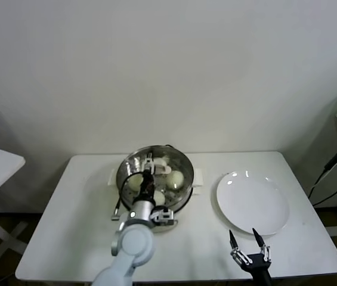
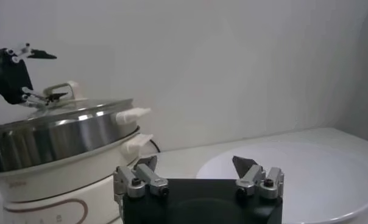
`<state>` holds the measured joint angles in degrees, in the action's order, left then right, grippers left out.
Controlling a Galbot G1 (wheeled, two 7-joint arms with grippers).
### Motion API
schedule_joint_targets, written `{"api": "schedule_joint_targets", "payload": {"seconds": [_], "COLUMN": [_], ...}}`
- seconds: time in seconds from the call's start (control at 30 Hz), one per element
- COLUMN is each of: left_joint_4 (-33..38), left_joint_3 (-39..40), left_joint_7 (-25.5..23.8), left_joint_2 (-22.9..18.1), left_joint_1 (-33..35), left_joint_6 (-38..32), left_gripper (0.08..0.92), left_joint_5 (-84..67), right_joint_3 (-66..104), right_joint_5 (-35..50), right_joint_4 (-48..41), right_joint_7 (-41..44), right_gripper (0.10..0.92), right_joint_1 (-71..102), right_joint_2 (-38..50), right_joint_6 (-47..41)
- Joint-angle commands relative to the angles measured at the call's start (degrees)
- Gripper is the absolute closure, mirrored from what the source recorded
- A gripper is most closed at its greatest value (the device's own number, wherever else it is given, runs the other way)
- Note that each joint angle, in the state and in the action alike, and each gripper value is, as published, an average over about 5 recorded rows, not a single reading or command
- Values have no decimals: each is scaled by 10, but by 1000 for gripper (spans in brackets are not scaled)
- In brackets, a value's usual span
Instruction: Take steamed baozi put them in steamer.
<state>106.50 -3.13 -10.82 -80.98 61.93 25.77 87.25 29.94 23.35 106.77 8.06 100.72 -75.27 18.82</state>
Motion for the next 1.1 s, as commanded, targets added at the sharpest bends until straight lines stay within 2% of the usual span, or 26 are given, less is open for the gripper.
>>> {"api": "schedule_joint_targets", "payload": {"seconds": [0.03, 0.17, 0.47, 0.73, 0.83, 1.0, 1.1], "left_joint_4": [31, 49, 97, 163, 181, 187, 178], "left_joint_3": [-2, -4, -20, -68, -112, -191, -239], "left_joint_7": [-1, -4, -1, 15, 33, 88, 115], "left_joint_2": [11, 19, 43, 71, 74, 75, 71], "left_joint_1": [13, 23, 55, 107, 130, 153, 161], "left_joint_6": [1, 1, -3, -7, -11, -24, -56], "left_gripper": [237, 182, 177, 177, 177, 177, 177], "left_joint_5": [-21, -32, -77, -140, -232, -501, -653], "right_joint_3": [-1, -1, -3, -7, -12, -18, -17], "right_joint_5": [-1, -2, -2, -10, -14, -19, -25], "right_joint_4": [1, 1, 0, -8, -11, -15, -17], "right_joint_7": [0, 1, 0, -6, -12, -19, -21], "right_gripper": [203, 203, 203, 203, 203, 203, 203], "right_joint_1": [0, 1, 1, -3, -4, -6, -8], "right_joint_2": [0, -1, -1, -4, -6, -7, -7], "right_joint_6": [-1, -1, 0, 5, 13, 26, 36]}}
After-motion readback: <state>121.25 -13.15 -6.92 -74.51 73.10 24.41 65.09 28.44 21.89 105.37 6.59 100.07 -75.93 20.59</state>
